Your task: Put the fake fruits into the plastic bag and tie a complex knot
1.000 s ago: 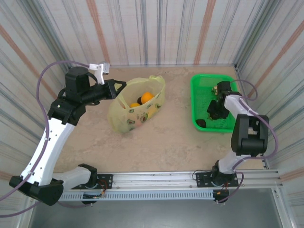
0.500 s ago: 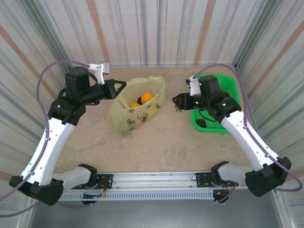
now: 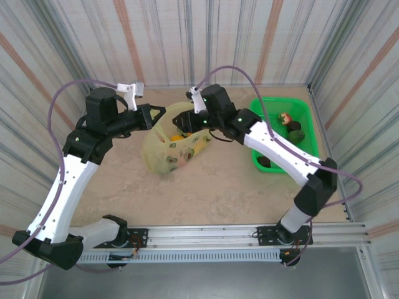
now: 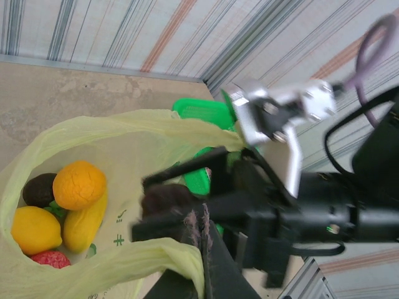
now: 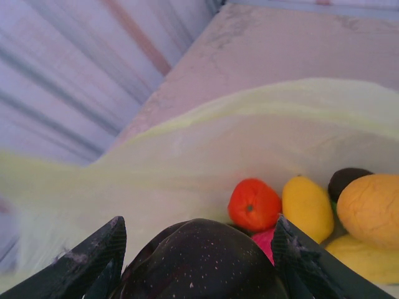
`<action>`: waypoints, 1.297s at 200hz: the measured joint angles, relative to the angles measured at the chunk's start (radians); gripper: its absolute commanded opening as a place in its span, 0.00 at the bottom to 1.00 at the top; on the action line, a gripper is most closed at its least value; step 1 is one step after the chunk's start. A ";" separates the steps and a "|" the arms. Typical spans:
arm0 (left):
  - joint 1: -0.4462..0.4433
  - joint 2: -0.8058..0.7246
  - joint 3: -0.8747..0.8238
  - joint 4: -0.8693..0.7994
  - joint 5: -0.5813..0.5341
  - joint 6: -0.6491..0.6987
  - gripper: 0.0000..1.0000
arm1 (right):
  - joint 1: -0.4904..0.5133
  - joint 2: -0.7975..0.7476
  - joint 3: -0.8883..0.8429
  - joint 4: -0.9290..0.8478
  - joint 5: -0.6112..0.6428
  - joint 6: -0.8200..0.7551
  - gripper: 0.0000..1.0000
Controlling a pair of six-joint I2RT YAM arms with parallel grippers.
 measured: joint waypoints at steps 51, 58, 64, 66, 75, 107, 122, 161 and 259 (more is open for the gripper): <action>0.000 0.000 0.000 -0.005 -0.014 0.000 0.00 | 0.039 0.139 0.099 -0.018 0.156 0.023 0.82; 0.000 0.000 0.000 -0.005 -0.015 0.000 0.00 | 0.047 0.140 0.099 -0.024 0.162 0.026 0.84; 0.000 0.000 0.000 -0.005 -0.016 0.000 0.00 | 0.053 0.140 0.098 -0.028 0.166 0.025 0.85; 0.000 0.000 0.000 -0.005 -0.016 0.000 0.00 | 0.055 0.140 0.098 -0.029 0.167 0.026 0.86; 0.000 0.000 0.000 -0.005 -0.016 0.000 0.00 | 0.062 0.135 0.098 -0.031 0.172 0.026 0.85; 0.000 0.000 0.000 -0.005 -0.016 0.000 0.00 | 0.063 0.077 0.078 -0.037 0.185 0.020 0.67; 0.000 0.000 0.000 -0.005 -0.020 0.000 0.00 | 0.058 0.019 0.052 -0.032 0.179 0.015 0.46; 0.000 0.000 0.000 -0.005 -0.033 0.000 0.00 | 0.047 -0.215 -0.084 0.022 0.095 0.017 0.37; 0.000 0.000 0.000 -0.052 -0.065 0.015 0.00 | 0.044 -0.636 -0.515 0.053 -0.051 -0.046 0.23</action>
